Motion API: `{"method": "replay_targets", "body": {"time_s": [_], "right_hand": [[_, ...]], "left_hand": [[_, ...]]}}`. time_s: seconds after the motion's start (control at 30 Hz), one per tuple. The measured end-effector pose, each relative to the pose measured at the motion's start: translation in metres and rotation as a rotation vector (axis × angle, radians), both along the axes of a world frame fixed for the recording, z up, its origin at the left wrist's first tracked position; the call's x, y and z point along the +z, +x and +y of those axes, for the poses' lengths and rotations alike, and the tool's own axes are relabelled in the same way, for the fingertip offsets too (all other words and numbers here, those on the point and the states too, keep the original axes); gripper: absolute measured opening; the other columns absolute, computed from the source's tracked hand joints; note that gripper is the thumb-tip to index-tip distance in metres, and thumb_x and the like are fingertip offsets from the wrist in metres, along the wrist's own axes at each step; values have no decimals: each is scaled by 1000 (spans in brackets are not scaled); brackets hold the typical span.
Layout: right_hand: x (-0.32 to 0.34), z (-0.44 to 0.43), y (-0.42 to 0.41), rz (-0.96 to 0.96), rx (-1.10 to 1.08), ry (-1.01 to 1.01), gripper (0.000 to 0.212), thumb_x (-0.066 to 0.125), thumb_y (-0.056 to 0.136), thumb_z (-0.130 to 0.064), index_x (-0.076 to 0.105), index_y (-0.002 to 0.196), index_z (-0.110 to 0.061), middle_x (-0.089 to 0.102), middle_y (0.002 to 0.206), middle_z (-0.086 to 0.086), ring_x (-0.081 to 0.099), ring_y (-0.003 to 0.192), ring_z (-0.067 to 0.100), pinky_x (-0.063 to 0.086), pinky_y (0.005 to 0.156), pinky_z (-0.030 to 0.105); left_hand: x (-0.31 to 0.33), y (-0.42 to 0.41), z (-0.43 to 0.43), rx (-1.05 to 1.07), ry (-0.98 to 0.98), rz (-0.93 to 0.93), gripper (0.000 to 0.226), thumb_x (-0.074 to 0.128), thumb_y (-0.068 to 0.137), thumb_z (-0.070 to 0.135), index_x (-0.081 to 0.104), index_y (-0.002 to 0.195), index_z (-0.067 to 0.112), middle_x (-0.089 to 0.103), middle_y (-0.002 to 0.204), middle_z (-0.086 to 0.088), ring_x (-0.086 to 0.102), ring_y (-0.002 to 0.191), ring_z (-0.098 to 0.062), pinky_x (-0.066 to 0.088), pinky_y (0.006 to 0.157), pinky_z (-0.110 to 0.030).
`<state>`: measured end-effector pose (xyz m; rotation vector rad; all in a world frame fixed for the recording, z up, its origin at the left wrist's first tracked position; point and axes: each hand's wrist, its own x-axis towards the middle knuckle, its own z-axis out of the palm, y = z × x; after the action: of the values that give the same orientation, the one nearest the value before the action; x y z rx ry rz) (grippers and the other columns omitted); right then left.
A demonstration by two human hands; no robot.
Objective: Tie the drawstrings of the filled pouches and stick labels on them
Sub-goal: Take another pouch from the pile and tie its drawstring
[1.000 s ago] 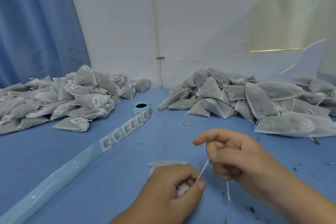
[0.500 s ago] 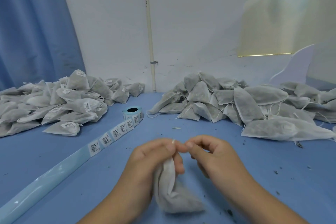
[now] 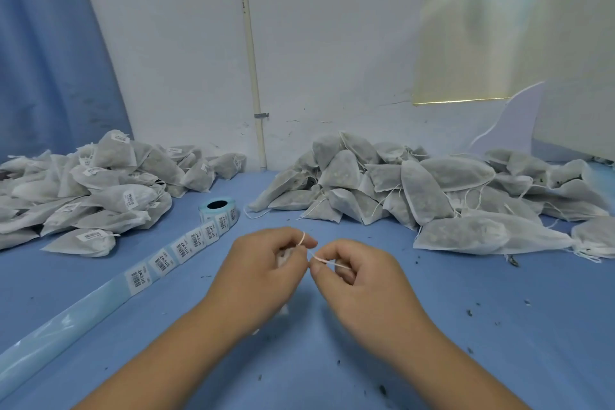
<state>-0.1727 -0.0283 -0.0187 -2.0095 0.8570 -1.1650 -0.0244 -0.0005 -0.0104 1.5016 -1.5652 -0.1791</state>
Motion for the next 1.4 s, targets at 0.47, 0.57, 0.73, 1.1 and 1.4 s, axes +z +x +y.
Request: {"method": "replay_targets", "body": {"time_s": [0.47, 0.57, 0.73, 1.1, 1.4], "right_hand": [[-10, -25, -7, 133, -162, 181, 11, 59, 84, -17, 66, 76, -20, 52, 58, -17, 42, 49, 1, 33, 49, 14], [-13, -26, -9, 186, -326, -111, 29, 59, 83, -18, 62, 110, -30, 52, 99, -12, 51, 92, 3, 39, 81, 17], [-6, -6, -2, -72, -109, -187, 12, 62, 77, -23, 60, 85, -31, 53, 82, -14, 53, 78, 6, 37, 69, 7], [-10, 5, 9, -4, 146, 145, 18, 64, 77, -13, 64, 63, -23, 47, 50, -17, 38, 48, 2, 33, 49, 15], [-3, 7, 4, 78, 235, 290, 9, 67, 65, -25, 61, 59, -21, 45, 55, -8, 34, 51, 7, 29, 47, 16]], "left_hand": [[5, 5, 19, -492, 550, 997, 21, 62, 71, 20, 56, 53, 14, 32, 48, 3, 30, 40, -11, 30, 36, -21], [-2, 9, 17, -505, 598, 1239, 21, 63, 69, 22, 52, 54, 13, 31, 46, 4, 30, 36, -10, 29, 33, -19], [-17, 15, 16, -554, 633, 1331, 22, 70, 73, 13, 52, 60, 11, 31, 47, 3, 32, 36, -11, 29, 33, -21], [-22, 17, 22, -588, 661, 1210, 24, 65, 76, 18, 53, 56, 12, 33, 45, 4, 32, 38, -9, 28, 38, -19], [-14, 17, 28, -510, 607, 852, 26, 64, 77, 25, 57, 55, 11, 38, 51, -4, 33, 45, -14, 31, 42, -19]]}}
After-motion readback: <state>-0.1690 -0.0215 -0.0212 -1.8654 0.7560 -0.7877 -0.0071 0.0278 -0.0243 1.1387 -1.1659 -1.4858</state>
